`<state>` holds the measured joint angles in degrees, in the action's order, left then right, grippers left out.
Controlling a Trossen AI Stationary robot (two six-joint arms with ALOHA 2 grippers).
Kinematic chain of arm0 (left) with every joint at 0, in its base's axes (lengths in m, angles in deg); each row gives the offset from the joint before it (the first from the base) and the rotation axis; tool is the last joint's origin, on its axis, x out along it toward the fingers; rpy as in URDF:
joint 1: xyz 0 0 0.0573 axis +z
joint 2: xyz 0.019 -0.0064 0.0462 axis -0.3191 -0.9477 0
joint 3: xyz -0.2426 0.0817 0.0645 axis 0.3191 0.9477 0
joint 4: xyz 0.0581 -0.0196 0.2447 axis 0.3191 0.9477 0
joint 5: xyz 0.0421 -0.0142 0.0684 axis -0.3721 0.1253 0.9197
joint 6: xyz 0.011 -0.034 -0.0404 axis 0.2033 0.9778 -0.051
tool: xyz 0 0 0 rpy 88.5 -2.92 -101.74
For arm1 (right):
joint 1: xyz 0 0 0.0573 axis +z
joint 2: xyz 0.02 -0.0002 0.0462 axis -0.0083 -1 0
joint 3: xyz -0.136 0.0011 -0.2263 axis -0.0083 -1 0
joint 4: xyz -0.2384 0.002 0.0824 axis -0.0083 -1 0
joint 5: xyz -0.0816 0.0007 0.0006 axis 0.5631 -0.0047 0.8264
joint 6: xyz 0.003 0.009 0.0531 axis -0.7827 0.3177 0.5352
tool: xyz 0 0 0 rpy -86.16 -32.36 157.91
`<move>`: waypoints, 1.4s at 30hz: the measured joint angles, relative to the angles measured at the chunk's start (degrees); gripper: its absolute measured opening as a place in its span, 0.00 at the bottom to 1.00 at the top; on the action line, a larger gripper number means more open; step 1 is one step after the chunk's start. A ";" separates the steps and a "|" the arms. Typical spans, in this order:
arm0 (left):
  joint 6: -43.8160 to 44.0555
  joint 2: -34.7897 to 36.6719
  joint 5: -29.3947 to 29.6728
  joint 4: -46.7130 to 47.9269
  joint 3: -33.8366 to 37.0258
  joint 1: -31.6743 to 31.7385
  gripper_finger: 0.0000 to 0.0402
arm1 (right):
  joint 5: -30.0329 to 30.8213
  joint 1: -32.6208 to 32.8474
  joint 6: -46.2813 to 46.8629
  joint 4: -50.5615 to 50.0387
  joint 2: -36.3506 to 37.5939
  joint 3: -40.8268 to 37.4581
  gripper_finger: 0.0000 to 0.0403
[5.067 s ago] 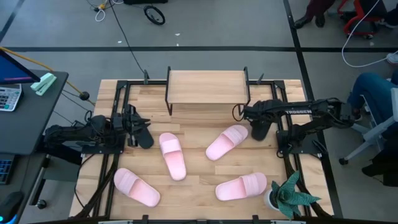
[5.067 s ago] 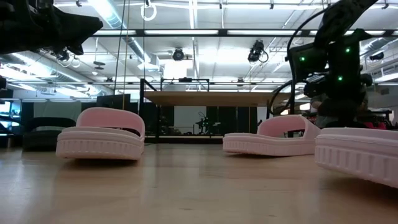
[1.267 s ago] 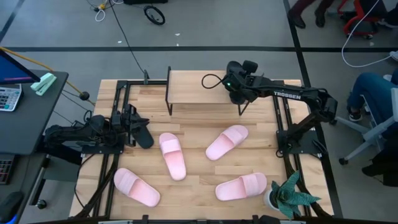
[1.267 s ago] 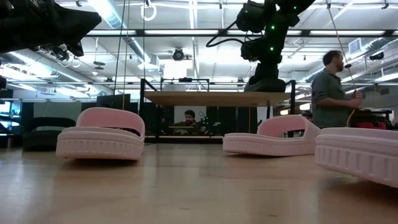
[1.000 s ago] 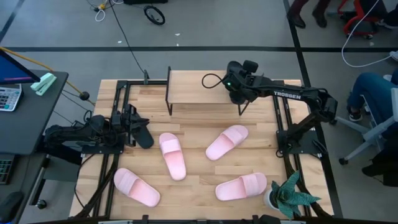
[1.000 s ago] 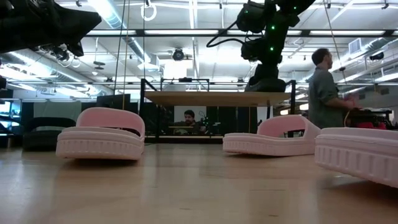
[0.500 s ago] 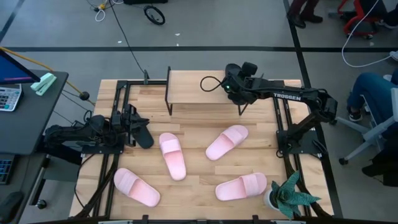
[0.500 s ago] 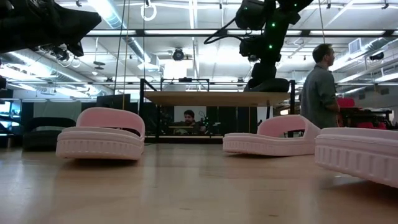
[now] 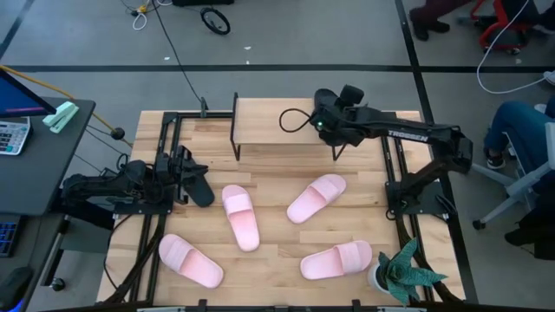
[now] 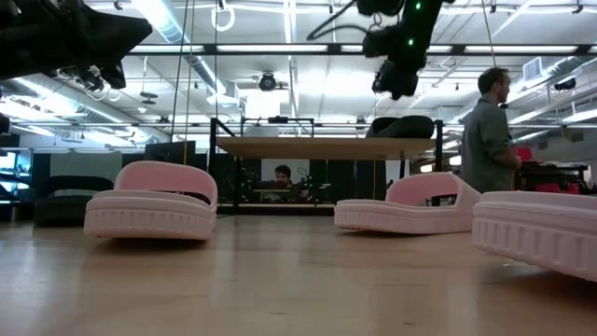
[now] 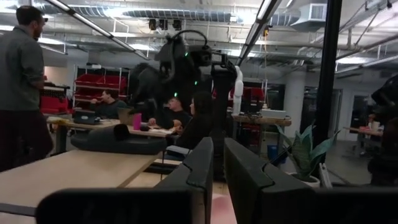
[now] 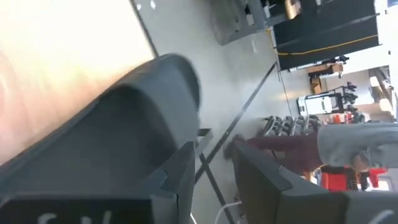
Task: Pick and place slides into the shelf
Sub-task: Put the black slide on the shelf
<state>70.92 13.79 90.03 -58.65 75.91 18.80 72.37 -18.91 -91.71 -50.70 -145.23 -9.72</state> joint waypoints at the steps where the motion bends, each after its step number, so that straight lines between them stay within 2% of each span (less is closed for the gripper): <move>1: 0.31 0.00 0.01 0.00 0.00 0.00 0.11 | 0.04 0.38 0.46 -0.10 0.78 0.29 0.28; 6: 1.06 0.00 0.00 -0.02 0.00 0.00 0.10 | -0.29 3.15 5.52 -0.16 5.99 0.93 0.28; 8: 1.18 0.00 0.00 -0.02 0.00 0.00 0.10 | -2.51 4.65 9.61 -0.16 8.58 0.99 0.29; 12: 1.05 0.00 0.00 0.44 -0.24 -0.01 0.12 | -14.71 8.20 16.44 0.12 12.98 0.99 0.28; 17: -0.46 -0.04 1.12 7.69 -5.28 -0.02 0.13 | -30.19 14.11 18.94 1.82 14.74 1.01 0.28; 19: -1.14 -0.60 2.91 13.24 -8.62 -0.02 0.13 | -32.91 16.78 18.94 2.33 14.36 1.01 0.28; 22: -4.59 -3.33 6.01 22.19 -16.15 -0.02 0.14 | -33.38 20.40 18.90 2.82 13.11 1.00 0.28; 28: -5.02 -17.06 12.97 42.15 -35.57 0.00 0.14 | -33.35 23.60 18.84 2.90 9.56 0.99 0.28; 34: -5.05 -35.84 15.34 61.28 -52.15 0.00 0.15 | -33.25 23.83 18.81 2.90 5.28 0.99 0.28; 38: -1.80 -47.60 17.81 76.58 -58.35 -0.02 0.15 | -33.26 23.81 18.81 2.76 2.13 0.99 0.28; 42: 3.21 -57.25 17.79 86.61 -59.45 -0.17 0.21 | -33.28 23.81 18.67 2.41 -0.96 0.99 0.28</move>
<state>74.13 -43.46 107.81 27.97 16.46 18.62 39.08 4.90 -73.04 -48.29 -146.19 -8.72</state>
